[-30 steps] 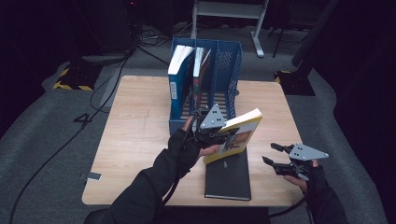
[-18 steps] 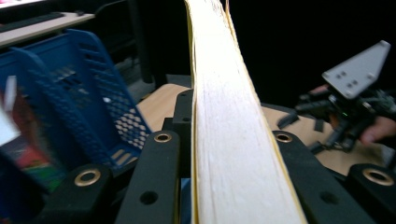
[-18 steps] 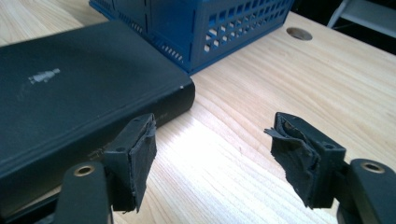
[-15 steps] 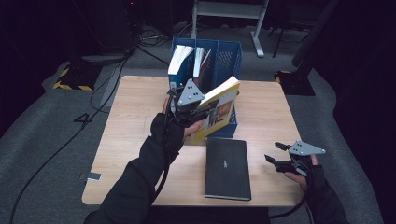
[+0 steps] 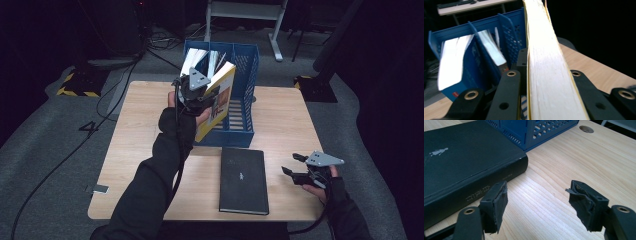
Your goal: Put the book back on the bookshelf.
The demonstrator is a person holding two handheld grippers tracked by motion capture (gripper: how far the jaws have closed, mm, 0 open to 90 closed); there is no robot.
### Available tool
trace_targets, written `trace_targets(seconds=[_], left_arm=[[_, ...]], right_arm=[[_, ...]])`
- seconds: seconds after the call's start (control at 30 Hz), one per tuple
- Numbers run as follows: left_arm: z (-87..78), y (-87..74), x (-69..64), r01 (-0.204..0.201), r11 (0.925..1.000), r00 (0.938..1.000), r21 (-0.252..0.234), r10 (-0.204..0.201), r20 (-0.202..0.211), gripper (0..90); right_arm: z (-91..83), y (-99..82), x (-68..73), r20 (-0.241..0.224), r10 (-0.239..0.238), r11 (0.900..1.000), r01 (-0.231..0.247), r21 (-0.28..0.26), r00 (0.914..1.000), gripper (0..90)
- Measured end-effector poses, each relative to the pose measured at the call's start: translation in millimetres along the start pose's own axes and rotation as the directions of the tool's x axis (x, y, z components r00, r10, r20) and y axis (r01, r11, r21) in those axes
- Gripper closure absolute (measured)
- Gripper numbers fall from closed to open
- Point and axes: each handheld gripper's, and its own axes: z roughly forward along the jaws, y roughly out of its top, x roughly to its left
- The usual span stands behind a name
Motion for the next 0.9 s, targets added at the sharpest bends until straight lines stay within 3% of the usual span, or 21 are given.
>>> trace_targets(seconds=[0.13,0.33,0.43,0.73,0.9], left_arm=[[13.1,3.2,1.9,0.026,0.9995,0.9994,0.018,-0.025,-0.025,75.0],[46.8,7.1,-4.6,0.05,0.9981,0.9933,0.036,-0.046,-0.106,75.0],[59.5,10.3,-4.5,0.069,0.9971,0.991,0.032,-0.064,-0.117,75.0],[88.1,22.6,-0.7,0.101,0.9938,0.9771,0.047,-0.09,-0.193,75.0],[98.2,29.2,4.3,0.127,0.9915,0.969,0.029,-0.117,-0.218,75.0]], right_arm=[[2.0,-0.7,0.7,0.001,-0.002,1.0,0.002,0.007,1.0,32.1],[3.9,-1.0,2.9,-0.004,-0.01,0.9999,0.01,0.012,0.9999,32.1],[4.8,-1.3,3.5,-0.008,-0.009,0.9999,0.009,0.013,0.9999,32.2],[7.3,-2.0,5.2,-0.018,-0.02,0.9996,0.02,0.021,0.9996,32.2],[8.8,-2.5,6.3,-0.024,-0.022,0.9994,0.023,0.028,0.9995,32.3]])
